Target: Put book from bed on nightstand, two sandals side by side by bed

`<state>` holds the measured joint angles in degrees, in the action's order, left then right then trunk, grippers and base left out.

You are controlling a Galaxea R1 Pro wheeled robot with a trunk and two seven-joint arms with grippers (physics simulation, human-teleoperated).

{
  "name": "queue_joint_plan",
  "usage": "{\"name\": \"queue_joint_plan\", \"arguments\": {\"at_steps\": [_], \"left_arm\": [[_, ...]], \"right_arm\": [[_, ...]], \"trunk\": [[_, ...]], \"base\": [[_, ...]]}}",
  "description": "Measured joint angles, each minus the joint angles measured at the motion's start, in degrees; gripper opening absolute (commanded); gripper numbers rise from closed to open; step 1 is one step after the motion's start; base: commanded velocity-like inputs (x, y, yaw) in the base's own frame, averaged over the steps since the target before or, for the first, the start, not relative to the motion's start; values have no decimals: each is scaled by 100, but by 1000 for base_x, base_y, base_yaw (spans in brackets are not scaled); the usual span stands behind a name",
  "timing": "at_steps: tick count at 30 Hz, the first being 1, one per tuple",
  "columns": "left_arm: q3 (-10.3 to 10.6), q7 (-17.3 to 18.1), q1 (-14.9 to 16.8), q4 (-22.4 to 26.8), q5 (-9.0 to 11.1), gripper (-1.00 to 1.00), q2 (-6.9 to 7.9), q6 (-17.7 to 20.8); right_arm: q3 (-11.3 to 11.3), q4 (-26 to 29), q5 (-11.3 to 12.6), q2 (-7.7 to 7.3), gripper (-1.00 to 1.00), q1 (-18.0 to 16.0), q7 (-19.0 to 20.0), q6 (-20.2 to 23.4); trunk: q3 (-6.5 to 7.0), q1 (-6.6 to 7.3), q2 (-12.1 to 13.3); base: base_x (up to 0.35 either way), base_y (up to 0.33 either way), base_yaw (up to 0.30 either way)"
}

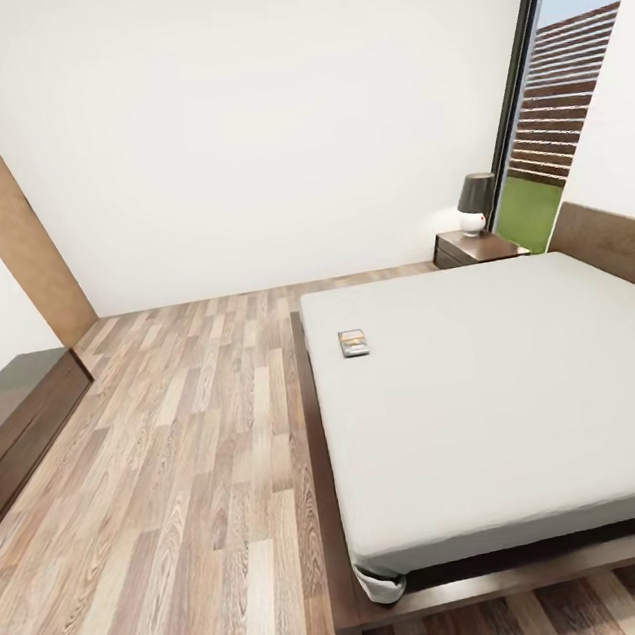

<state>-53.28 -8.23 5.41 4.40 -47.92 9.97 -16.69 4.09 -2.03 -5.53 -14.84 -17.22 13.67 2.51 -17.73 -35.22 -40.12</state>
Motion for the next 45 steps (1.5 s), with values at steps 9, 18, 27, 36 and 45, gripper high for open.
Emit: {"name": "queue_joint_plan", "arguments": {"at_steps": [9,18,27,36,45], "left_arm": [[-4,10,-279,2,3,100,-131,-11],[-9,6,-335,4,9,100,-188,-13],[-9,18,-380,3,4,100,-202,-13],[-6,22,-484,3,-8,100,-214,-19],[-4,17,-511,-3,-16,100,-231,-22]], "right_arm": [[1,-4,-8,23,100,316,-1,-305],[-3,-3,-37,33,100,445,-1,-346],[-5,-3,-45,35,100,468,-1,-355],[-6,-3,-55,41,100,515,-1,-359],[-6,-3,-56,64,100,538,-1,-359]], "trunk": [[162,198,362],[324,396,723],[325,397,725],[451,550,1005],[612,748,1367]], "base": [[0,0,0],[0,0,0],[0,0,0],[0,0,0],[0,0,0]]}}
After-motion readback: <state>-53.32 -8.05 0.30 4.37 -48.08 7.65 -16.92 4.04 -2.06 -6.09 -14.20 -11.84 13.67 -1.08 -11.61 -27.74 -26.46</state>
